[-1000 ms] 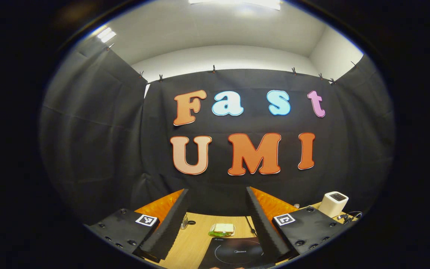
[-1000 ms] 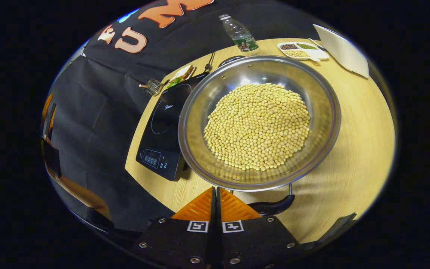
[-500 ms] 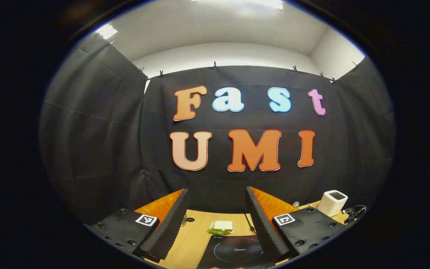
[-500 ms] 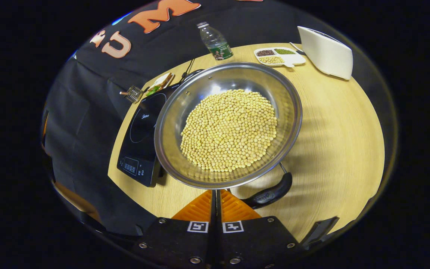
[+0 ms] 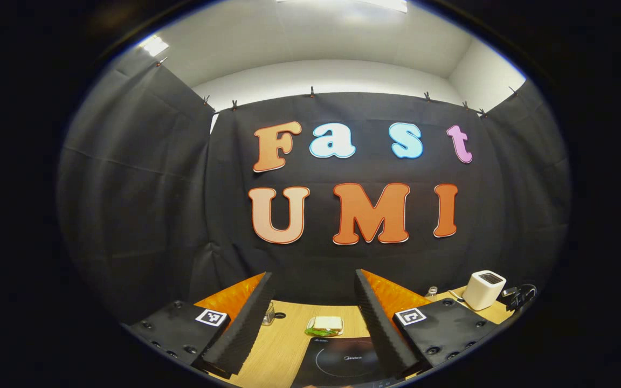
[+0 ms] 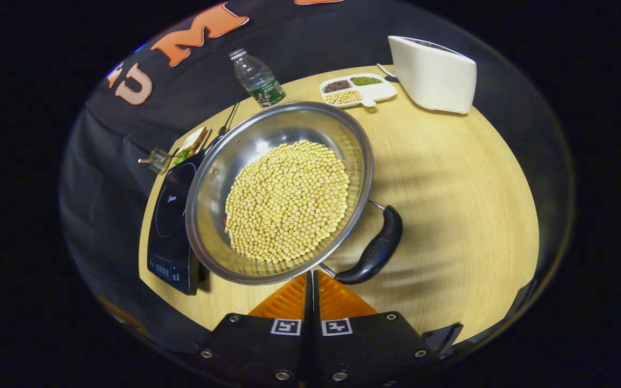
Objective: First push the handle of the pot to place it horizontally, then grasp the pot with both hands and set it on the induction cooktop.
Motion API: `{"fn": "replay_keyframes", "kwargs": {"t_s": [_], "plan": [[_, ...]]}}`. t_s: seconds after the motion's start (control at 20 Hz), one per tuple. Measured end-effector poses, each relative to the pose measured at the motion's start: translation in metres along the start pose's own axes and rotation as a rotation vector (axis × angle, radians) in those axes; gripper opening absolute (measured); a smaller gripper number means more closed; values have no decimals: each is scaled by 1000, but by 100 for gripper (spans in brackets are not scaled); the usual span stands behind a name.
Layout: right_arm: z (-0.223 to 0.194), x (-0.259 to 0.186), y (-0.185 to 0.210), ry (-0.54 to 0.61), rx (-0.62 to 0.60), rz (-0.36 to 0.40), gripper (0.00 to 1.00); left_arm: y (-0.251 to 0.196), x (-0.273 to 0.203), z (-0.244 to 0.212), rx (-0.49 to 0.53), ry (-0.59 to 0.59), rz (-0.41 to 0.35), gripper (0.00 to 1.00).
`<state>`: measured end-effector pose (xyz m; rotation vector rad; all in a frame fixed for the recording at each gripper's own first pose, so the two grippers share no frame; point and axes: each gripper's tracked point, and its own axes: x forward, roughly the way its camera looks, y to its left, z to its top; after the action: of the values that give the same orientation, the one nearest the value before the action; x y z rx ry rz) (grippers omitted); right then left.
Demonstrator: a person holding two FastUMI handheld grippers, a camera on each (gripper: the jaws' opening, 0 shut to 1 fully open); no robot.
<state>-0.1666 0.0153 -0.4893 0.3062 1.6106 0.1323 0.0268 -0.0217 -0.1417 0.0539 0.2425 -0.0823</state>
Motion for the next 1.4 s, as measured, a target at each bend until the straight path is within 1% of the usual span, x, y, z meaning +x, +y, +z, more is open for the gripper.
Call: {"fn": "replay_keyframes", "kwargs": {"t_s": [0.15,0.25,0.55,0.8,0.9,1.05,1.25,1.4], "plan": [[15,8,-17,-36,26,-82,0,2,2,-9,4,12,1,99],[22,13,-25,-42,48,-112,0,7,4,-11,8,12,12,98],[47,21,-43,-77,96,-171,0,13,13,-17,22,19,26,98],[72,24,-55,-106,163,-191,0,5,24,-28,23,45,22,98],[86,27,-62,-129,163,-227,0,1,29,-35,19,64,16,98],[106,27,-62,-154,164,-246,0,-11,37,-52,20,110,-7,99],[120,31,-64,-169,187,-238,0,-37,47,-84,14,187,-56,99],[120,21,-66,-204,129,-262,0,-70,56,-121,10,289,-120,98]]}}
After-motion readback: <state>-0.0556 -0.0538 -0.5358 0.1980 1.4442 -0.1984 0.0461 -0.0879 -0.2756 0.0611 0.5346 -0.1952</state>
